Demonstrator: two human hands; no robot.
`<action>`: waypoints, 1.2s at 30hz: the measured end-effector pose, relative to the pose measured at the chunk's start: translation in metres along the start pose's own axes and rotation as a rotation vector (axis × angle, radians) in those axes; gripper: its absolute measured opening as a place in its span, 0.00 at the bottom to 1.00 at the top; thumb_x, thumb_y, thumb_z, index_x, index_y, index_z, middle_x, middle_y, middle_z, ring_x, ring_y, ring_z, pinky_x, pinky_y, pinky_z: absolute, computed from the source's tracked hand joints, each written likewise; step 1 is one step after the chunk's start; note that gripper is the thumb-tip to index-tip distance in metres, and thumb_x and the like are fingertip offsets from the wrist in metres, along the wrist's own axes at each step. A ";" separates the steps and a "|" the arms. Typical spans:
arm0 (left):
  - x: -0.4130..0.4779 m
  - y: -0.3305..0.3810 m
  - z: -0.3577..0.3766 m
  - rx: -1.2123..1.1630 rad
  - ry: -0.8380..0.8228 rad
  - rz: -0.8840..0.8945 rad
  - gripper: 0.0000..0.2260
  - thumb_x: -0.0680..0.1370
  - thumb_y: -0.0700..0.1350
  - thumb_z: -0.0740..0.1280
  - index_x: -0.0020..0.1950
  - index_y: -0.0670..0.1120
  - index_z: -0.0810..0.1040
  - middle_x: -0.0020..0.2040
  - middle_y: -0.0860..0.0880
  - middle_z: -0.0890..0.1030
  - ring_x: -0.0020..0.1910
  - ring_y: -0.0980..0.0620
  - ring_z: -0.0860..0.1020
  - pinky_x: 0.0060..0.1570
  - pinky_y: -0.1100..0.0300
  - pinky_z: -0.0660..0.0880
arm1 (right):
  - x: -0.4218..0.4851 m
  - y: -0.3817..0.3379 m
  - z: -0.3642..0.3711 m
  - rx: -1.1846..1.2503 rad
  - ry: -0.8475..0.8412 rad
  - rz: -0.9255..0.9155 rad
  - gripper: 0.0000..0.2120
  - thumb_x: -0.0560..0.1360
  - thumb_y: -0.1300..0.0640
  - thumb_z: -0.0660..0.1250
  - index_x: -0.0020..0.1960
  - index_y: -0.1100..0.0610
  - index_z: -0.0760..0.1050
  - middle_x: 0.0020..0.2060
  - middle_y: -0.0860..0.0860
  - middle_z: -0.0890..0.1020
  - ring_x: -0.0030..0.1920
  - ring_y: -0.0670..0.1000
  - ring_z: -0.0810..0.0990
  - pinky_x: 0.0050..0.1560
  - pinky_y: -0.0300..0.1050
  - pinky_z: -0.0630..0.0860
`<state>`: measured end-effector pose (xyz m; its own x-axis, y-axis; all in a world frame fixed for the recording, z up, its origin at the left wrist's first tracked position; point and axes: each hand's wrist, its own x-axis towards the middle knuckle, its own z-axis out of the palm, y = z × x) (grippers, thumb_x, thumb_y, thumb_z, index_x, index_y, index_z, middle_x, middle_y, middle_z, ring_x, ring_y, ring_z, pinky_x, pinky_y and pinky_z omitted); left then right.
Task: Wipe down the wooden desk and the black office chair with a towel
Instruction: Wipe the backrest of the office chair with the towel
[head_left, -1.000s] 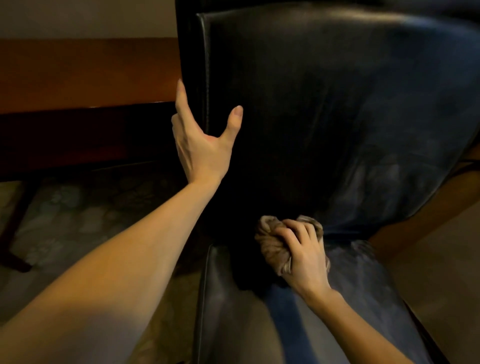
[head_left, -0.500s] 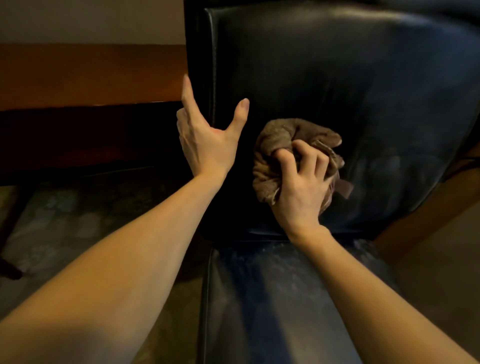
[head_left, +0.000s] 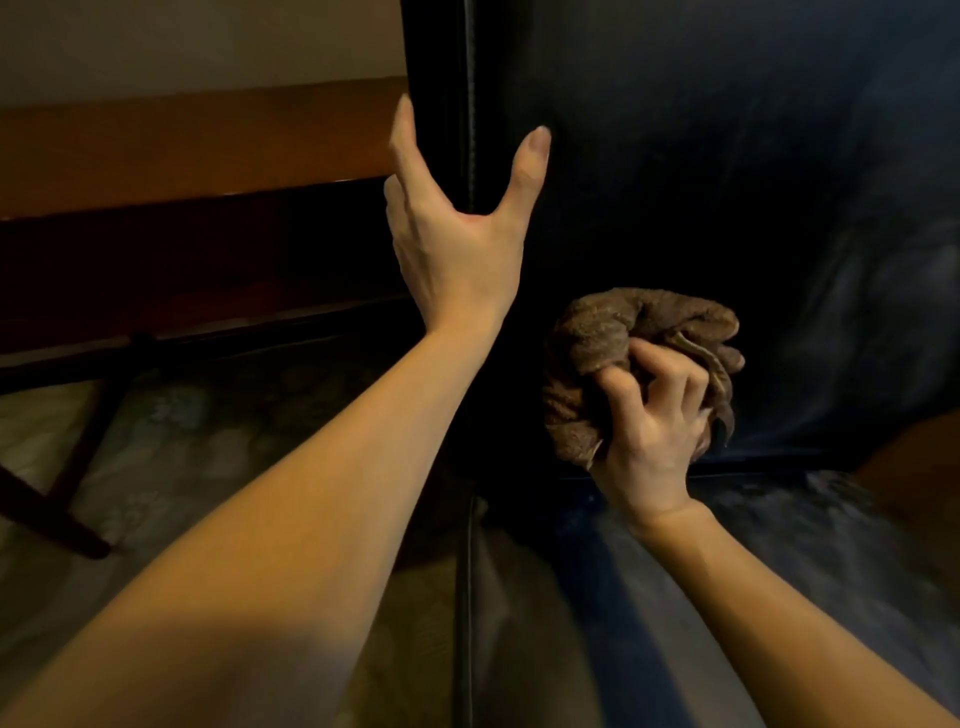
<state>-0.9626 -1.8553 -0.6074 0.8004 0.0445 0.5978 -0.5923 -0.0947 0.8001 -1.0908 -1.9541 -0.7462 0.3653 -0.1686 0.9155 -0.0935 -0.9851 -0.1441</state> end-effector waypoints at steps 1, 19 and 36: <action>0.000 0.001 0.001 -0.009 -0.003 0.003 0.41 0.75 0.64 0.72 0.82 0.49 0.60 0.75 0.51 0.69 0.68 0.62 0.64 0.52 0.84 0.59 | -0.005 0.004 0.001 -0.003 0.001 -0.040 0.11 0.79 0.53 0.67 0.60 0.53 0.71 0.64 0.56 0.69 0.62 0.59 0.68 0.52 0.57 0.70; 0.002 -0.005 0.005 -0.056 -0.032 0.031 0.41 0.75 0.67 0.70 0.81 0.49 0.61 0.75 0.50 0.70 0.74 0.53 0.69 0.68 0.63 0.70 | -0.093 0.030 0.009 -0.152 -0.719 0.057 0.23 0.67 0.54 0.78 0.59 0.51 0.76 0.61 0.57 0.71 0.61 0.61 0.69 0.43 0.62 0.77; -0.005 0.007 -0.009 0.039 -0.025 -0.022 0.41 0.75 0.68 0.69 0.82 0.51 0.58 0.75 0.49 0.69 0.73 0.50 0.68 0.59 0.65 0.63 | -0.028 -0.038 -0.074 0.100 -0.162 -0.018 0.15 0.82 0.47 0.63 0.67 0.51 0.73 0.64 0.57 0.73 0.63 0.62 0.72 0.56 0.58 0.71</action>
<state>-0.9714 -1.8473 -0.6041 0.8156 0.0221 0.5782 -0.5709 -0.1324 0.8103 -1.1660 -1.9096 -0.7384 0.5116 -0.1456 0.8468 0.0045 -0.9851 -0.1721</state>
